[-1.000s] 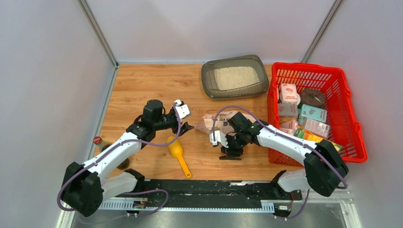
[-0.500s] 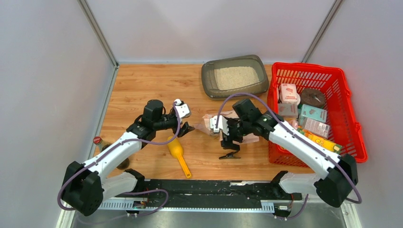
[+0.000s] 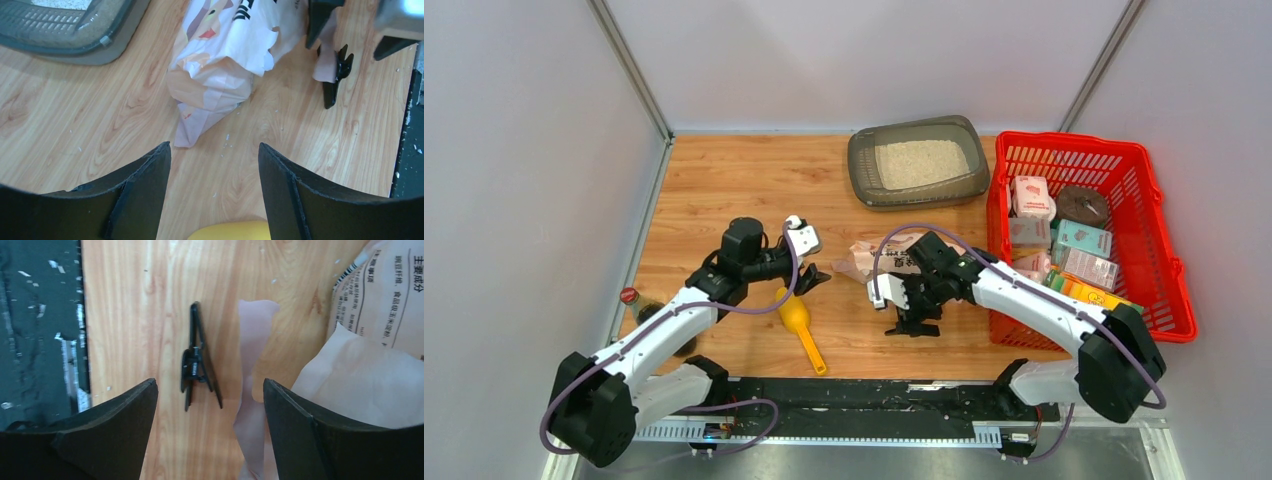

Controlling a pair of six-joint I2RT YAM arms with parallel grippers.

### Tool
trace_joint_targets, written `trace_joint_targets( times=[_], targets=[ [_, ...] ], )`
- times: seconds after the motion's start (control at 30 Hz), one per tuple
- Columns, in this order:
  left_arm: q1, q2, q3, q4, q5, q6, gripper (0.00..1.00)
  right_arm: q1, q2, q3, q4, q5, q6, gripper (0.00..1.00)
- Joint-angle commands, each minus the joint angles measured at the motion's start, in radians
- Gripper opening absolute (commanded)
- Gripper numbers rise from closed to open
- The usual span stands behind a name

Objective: Fill the litter box with clean litter

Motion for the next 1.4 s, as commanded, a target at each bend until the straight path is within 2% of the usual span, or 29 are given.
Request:
trace_joint_targets(
  times=[0.0,0.17,0.37,0.53,0.67,0.77,0.87,0.97,1.0,1.07,1.13,1.2,1.23,1.33,1.37],
  targets=[
    [0.002,-0.028,-0.021,0.005,0.008,-0.039,0.72,0.005,0.038,-0.015,0.149,0.07,-0.024,0.8],
    [0.004,-0.03,-0.025,0.013,0.011,-0.059,0.72,0.005,0.079,-0.036,0.16,0.044,-0.069,0.79],
    [0.004,-0.027,-0.025,0.009,0.003,-0.056,0.72,0.005,0.053,-0.075,0.092,0.024,-0.165,0.74],
    [0.004,-0.011,-0.023,0.04,0.01,-0.08,0.72,0.004,0.033,-0.073,0.02,0.07,-0.162,0.61],
    [0.004,0.009,-0.002,0.041,0.017,-0.079,0.72,-0.021,-0.074,-0.015,-0.07,0.093,-0.127,0.79],
    [0.004,0.032,0.026,0.025,0.03,-0.048,0.72,-0.036,-0.18,0.135,-0.177,0.093,-0.109,0.83],
    [0.002,0.062,0.048,0.025,0.017,-0.01,0.72,-0.039,-0.251,0.215,-0.202,0.141,-0.077,0.83],
    [0.002,0.099,0.075,0.025,-0.007,0.027,0.72,-0.039,-0.358,0.125,-0.056,0.245,-0.049,0.84],
    [0.002,0.107,0.083,0.025,-0.012,0.03,0.72,-0.038,-0.393,0.015,-0.012,0.269,-0.093,0.87],
    [0.002,0.127,0.113,-0.005,-0.004,0.054,0.72,-0.038,-0.471,-0.083,0.087,0.331,-0.156,0.89],
    [0.001,0.139,0.138,-0.025,0.016,0.083,0.72,-0.041,-0.51,-0.191,0.092,0.345,-0.277,0.91],
    [-0.004,0.151,0.149,-0.036,0.026,0.133,0.72,-0.039,-0.593,-0.251,0.098,0.342,-0.361,1.0],
    [-0.005,0.158,0.155,-0.039,0.026,0.14,0.72,-0.039,-0.632,-0.321,0.117,0.342,-0.447,1.0],
    [-0.005,0.176,0.189,-0.067,0.02,0.148,0.72,-0.035,-0.757,-0.47,0.357,0.395,-0.55,1.0],
    [-0.007,0.176,0.192,-0.071,0.022,0.154,0.72,-0.033,-0.772,-0.546,0.487,0.433,-0.611,1.0]
  ],
)
